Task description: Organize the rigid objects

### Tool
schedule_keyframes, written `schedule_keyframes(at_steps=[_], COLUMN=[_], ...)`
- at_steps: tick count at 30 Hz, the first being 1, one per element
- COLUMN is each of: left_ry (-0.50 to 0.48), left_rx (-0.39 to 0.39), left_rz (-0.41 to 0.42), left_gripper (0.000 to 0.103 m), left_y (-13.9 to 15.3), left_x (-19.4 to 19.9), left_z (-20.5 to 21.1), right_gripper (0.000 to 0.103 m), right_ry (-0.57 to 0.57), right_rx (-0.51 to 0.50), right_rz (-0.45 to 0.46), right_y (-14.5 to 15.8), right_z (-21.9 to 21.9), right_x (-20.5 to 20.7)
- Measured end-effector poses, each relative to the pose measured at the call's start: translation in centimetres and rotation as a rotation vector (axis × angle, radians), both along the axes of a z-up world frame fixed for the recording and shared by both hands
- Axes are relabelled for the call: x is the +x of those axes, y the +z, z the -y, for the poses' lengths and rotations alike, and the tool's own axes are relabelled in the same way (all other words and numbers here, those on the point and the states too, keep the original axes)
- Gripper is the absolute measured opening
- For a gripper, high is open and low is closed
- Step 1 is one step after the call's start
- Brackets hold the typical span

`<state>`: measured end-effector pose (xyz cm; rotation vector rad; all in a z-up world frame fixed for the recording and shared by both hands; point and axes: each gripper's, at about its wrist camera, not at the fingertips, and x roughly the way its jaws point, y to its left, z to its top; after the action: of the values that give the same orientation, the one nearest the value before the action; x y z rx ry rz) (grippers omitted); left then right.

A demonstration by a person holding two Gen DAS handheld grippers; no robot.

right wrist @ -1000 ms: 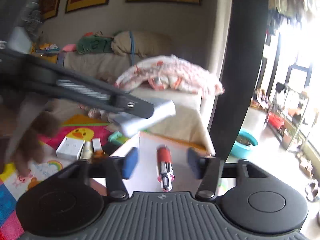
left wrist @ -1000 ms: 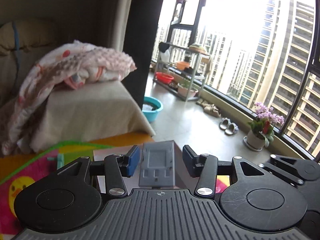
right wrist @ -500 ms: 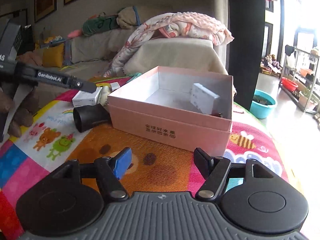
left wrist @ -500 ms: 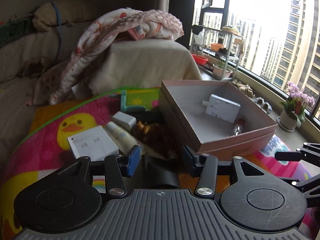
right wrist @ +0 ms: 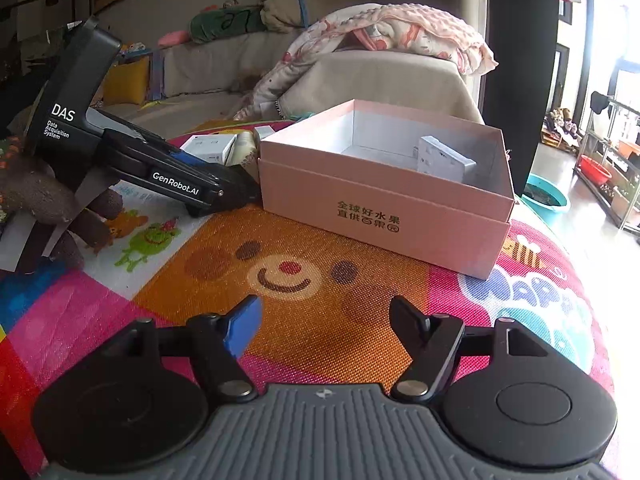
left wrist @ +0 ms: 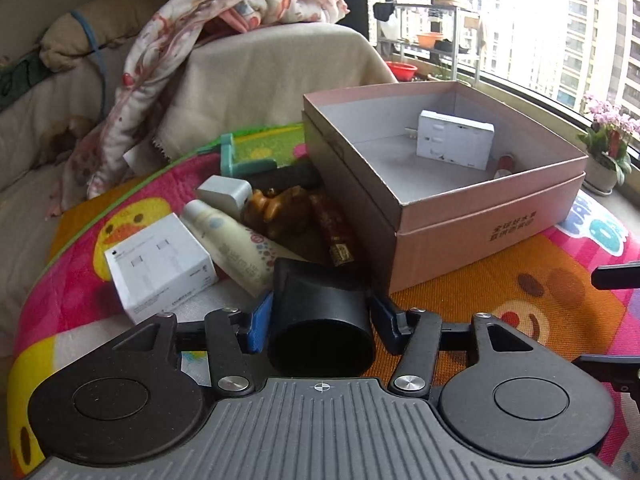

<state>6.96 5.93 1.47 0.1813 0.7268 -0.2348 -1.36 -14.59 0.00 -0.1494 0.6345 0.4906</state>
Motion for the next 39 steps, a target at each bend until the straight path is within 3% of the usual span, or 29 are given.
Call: schedule_keyframes(at_steps=[8,15,21,26,28,31,35,39], left_ry=[0.007,0.152,0.235,0.248,0.252,0.254,0.267,0.298], left_rx=[-0.110,-0.261,-0.412,-0.521,-0.550,-0.575,-0.609,-0.611], left_rz=[0.054,0.154,0.196,0.230,0.244,0.245,0.233,0.228], left_gripper=[0.055,0.051,0.051,0.050,0.050,0.050,0.050,0.050], left_y=[0.2,0.7,-0.3,-0.5,-0.5,-0.6,-0.9,-1.0], left_x=[-3.1,-7.0,-7.5,-8.0,-8.3,-8.2,-8.1,-8.1], left_z=[-1.9,-8.0,-12.0,-13.6,-14.0,-14.3,-15.0,-15.4], right_gripper=[0.071,0.071,0.071,0.071,0.067,0.052,0.023,0.018], right_ry=[0.006,0.088,0.048,-0.076,-0.134,-0.216,-0.245,-0.202], right_rx=[-0.026,-0.002,0.045,-0.016,-0.046,-0.090,-0.164,-0.201], right_rz=[-0.012,-0.008,-0.107,-0.218,-0.255,-0.291,-0.349,-0.371], right_y=[0.9,5.1,10.6,10.4,8.8,5.8,2.7,2.3], right_z=[-1.1,-5.1,-12.2,-19.2,-21.4,-23.4,-24.5,-24.5], right_x=[0.4,2.2,12.2,23.3,27.0,30.9,33.3,32.0])
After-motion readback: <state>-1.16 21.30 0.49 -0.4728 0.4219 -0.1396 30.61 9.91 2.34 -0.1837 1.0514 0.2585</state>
